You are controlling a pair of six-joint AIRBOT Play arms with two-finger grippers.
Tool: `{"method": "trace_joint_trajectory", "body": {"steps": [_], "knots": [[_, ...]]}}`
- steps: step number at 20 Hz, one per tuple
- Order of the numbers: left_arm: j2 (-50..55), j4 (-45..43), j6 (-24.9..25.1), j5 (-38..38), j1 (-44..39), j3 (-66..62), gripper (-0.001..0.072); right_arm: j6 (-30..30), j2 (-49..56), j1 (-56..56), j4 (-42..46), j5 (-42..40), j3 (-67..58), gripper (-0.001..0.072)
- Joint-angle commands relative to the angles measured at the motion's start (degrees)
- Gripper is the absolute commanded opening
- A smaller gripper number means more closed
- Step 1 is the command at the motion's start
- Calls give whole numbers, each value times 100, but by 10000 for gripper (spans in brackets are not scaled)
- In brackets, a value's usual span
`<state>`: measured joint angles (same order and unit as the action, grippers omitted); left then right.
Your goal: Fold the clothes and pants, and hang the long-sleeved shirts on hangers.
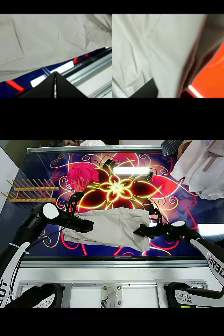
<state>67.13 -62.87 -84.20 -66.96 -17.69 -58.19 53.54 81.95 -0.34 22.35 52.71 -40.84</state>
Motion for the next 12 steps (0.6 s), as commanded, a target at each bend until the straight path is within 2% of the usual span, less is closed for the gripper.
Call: {"method": "trace_joint_trajectory", "body": {"steps": [1,7,10,12], "knots": [[-4,-2,-28,4,-4,2,17,428,-37,-389,881,-22,-1137,4],[-4,-2,-177,13,-4,2,17,1705,-61,-1888,2669,-514,-3342,3],[-4,-2,-177,13,-4,2,17,2415,-286,-2608,3434,-1005,-3517,3],[-4,-2,-177,13,-4,2,17,3268,-501,-2920,4544,-1062,-3510,2]]}}
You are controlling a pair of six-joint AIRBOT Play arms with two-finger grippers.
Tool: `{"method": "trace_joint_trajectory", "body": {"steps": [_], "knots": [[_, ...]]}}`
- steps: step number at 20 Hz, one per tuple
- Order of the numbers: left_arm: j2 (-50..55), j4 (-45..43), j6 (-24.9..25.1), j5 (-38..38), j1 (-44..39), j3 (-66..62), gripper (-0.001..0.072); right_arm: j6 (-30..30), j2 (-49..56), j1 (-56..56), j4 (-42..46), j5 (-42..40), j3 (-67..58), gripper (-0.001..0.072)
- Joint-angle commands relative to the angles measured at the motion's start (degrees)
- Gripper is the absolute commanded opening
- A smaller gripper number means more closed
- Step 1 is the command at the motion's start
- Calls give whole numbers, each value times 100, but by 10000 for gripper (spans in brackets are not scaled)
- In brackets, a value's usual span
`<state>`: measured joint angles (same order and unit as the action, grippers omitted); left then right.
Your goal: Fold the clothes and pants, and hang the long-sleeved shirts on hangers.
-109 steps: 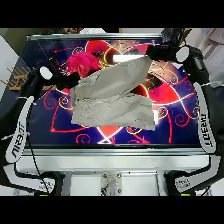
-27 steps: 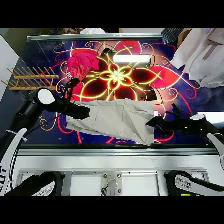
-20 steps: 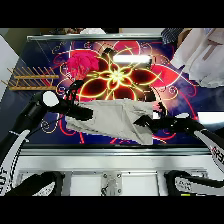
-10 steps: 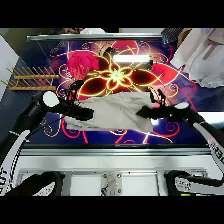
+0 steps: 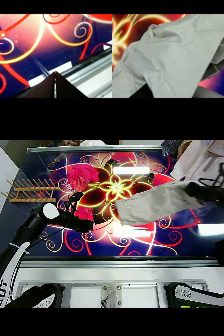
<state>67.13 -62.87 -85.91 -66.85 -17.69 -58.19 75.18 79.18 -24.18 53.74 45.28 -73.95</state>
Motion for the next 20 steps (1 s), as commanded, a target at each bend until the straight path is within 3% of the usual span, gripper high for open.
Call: {"method": "trace_joint_trajectory", "body": {"steps": [1,4,7,13,20], "knots": [[-4,-2,-7,2,-4,2,17,1674,-356,-610,2118,-315,-149,2],[-4,-4,-4,2,-4,2,16,3497,-944,-647,4000,-304,348,1],[-4,-4,-4,0,-4,2,17,4743,-1692,-645,4671,-122,1362,1],[-4,-4,-4,-7,-4,2,17,4931,-3226,-264,4433,855,3530,2],[-4,-7,-2,-22,-4,2,17,4739,-3580,1189,3748,1631,4059,4]]}}
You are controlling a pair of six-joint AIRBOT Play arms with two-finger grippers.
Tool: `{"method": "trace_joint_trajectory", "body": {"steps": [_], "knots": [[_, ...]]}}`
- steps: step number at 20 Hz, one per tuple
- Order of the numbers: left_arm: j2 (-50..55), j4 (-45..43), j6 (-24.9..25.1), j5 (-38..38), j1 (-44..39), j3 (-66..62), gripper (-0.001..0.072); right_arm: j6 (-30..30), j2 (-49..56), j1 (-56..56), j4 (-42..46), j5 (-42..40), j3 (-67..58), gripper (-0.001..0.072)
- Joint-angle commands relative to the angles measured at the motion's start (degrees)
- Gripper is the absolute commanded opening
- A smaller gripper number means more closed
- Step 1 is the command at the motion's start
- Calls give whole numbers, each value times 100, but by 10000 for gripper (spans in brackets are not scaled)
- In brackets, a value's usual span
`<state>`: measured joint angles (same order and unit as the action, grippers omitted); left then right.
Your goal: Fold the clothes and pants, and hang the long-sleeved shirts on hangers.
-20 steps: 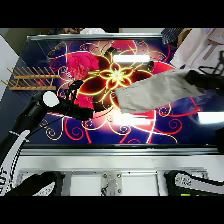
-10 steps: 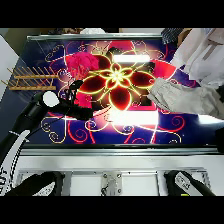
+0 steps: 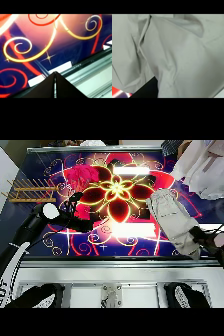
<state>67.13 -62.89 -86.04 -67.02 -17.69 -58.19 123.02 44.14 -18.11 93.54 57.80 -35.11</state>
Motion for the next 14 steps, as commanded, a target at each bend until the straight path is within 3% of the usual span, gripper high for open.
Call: {"method": "trace_joint_trajectory", "body": {"steps": [1,5,6,8,11,14], "knots": [[-4,-4,11,-4,-4,2,17,-46,-44,782,-229,424,177,4],[-4,-9,11,-7,-4,2,17,-48,15,1213,-232,590,175,20],[-4,-9,11,-11,-4,2,17,-68,15,1213,-227,691,170,102],[-4,-9,11,-48,-4,2,17,-651,0,1196,-179,994,85,689],[-4,-9,11,-48,-4,2,17,-1414,-125,1196,376,1917,-511,712],[-4,-9,11,-50,-4,2,17,-1740,-470,1200,612,2555,-1355,712]]}}
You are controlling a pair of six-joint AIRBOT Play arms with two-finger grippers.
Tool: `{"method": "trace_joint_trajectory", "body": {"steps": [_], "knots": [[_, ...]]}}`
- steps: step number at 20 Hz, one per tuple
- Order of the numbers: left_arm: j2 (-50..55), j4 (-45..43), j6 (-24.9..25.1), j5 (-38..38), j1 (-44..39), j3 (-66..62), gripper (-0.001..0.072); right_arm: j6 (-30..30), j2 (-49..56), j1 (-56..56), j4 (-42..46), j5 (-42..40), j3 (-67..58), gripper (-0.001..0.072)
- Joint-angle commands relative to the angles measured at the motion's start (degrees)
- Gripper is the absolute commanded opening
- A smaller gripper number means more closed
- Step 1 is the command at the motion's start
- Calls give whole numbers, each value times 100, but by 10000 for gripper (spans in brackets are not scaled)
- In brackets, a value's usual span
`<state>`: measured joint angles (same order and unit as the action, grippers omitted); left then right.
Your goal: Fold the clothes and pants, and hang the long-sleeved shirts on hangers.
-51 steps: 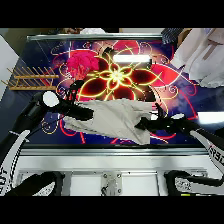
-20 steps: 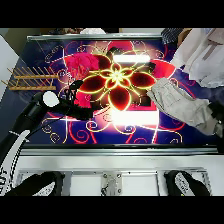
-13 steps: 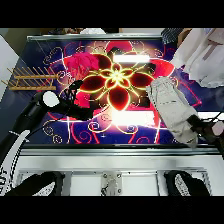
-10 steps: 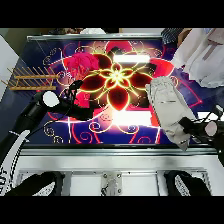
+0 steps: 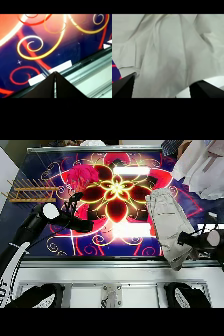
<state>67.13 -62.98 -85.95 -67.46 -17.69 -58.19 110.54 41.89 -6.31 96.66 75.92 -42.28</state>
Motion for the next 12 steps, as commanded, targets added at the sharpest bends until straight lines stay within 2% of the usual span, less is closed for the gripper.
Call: {"method": "trace_joint_trajectory", "body": {"steps": [1,3,4,8,10,12], "knots": [[-4,2,2,-7,-4,2,17,-485,-413,35,164,723,-866,712],[-4,0,2,0,-4,4,17,-476,-741,35,-501,485,-1117,712],[-4,2,2,7,-4,2,17,-498,-916,35,-1115,258,-1121,712],[-4,7,0,9,-4,2,17,-1528,-942,273,-3394,-186,-981,712],[-4,4,0,22,-4,2,17,-1762,-769,686,-3762,-251,-791,711],[-4,4,0,22,-4,2,17,-1759,-581,1193,-3757,-271,-577,711]]}}
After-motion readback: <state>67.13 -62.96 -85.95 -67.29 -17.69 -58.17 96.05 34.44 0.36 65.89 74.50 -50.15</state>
